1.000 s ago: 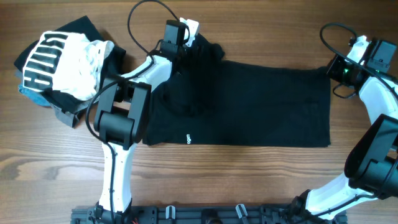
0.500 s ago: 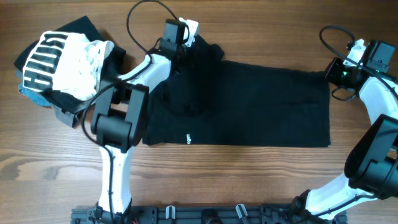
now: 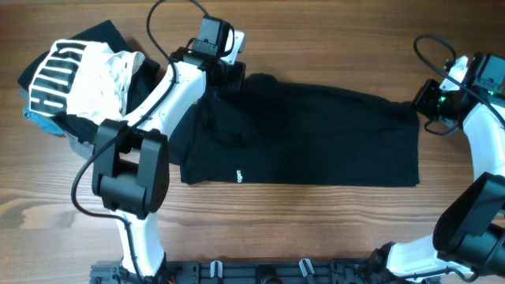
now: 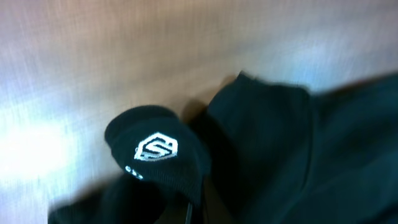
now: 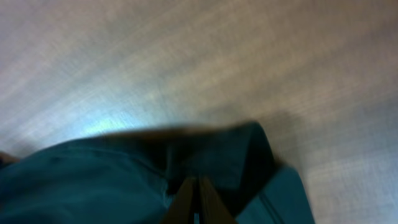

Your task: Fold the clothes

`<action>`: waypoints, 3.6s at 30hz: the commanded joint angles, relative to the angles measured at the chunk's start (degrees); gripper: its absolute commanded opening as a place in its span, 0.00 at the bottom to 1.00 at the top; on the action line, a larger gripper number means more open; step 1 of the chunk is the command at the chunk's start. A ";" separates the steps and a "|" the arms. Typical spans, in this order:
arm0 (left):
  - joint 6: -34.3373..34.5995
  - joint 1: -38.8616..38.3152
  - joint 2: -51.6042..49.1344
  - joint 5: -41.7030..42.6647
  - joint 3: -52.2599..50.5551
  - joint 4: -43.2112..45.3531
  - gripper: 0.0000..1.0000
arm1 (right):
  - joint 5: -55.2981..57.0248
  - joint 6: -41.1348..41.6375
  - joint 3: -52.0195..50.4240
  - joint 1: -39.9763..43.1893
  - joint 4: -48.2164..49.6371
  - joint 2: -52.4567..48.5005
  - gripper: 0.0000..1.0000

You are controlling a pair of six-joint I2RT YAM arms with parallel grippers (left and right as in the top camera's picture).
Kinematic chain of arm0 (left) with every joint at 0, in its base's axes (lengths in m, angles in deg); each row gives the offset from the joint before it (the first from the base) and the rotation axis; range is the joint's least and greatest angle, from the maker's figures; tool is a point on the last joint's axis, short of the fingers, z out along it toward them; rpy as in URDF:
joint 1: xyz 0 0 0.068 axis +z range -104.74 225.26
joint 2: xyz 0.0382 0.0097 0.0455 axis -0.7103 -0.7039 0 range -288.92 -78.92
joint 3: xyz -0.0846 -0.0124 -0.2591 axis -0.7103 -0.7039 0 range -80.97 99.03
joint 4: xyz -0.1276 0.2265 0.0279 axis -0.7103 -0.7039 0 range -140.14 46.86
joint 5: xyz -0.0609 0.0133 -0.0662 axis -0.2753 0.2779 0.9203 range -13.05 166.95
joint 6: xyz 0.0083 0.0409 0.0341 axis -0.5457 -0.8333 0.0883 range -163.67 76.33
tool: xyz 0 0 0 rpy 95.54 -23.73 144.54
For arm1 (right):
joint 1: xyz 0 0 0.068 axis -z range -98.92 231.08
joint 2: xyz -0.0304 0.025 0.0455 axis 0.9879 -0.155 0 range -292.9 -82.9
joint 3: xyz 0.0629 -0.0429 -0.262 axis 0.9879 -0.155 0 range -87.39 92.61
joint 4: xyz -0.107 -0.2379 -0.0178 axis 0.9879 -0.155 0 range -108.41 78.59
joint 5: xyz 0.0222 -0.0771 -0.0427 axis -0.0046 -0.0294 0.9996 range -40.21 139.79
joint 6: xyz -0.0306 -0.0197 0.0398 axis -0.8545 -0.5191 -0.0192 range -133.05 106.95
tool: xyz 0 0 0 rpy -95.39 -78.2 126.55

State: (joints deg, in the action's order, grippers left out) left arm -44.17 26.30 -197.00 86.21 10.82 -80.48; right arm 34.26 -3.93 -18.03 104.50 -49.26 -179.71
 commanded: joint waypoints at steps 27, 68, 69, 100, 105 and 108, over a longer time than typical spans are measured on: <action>0.98 -0.85 5.79 0.31 -0.26 -40.70 0.04 | 11.45 6.12 0.13 6.99 -18.78 3.56 0.05; 5.81 -1.03 8.57 -0.35 -12.55 -24.68 0.04 | 1.31 1.46 -1.33 6.97 -15.34 3.32 0.78; 6.16 -0.98 8.57 -0.74 -14.53 -22.91 0.04 | 1.42 1.22 -1.81 6.99 -14.67 3.26 0.82; 15.65 9.11 11.08 -8.72 -20.13 -18.23 0.09 | -8.52 -14.67 -5.99 6.67 -13.55 -17.99 0.18; 14.21 9.11 16.33 -8.74 -17.64 -20.37 0.10 | -6.95 -14.53 -2.25 8.37 -16.44 -16.68 0.04; 14.21 9.11 20.28 -8.72 -16.52 -21.03 0.12 | -2.21 -10.71 0.68 9.77 -18.75 -14.14 0.04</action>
State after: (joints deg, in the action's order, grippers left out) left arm -28.78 35.46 -183.08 78.25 -8.42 -100.96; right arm 25.93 -17.50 -20.72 112.61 -66.37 -194.88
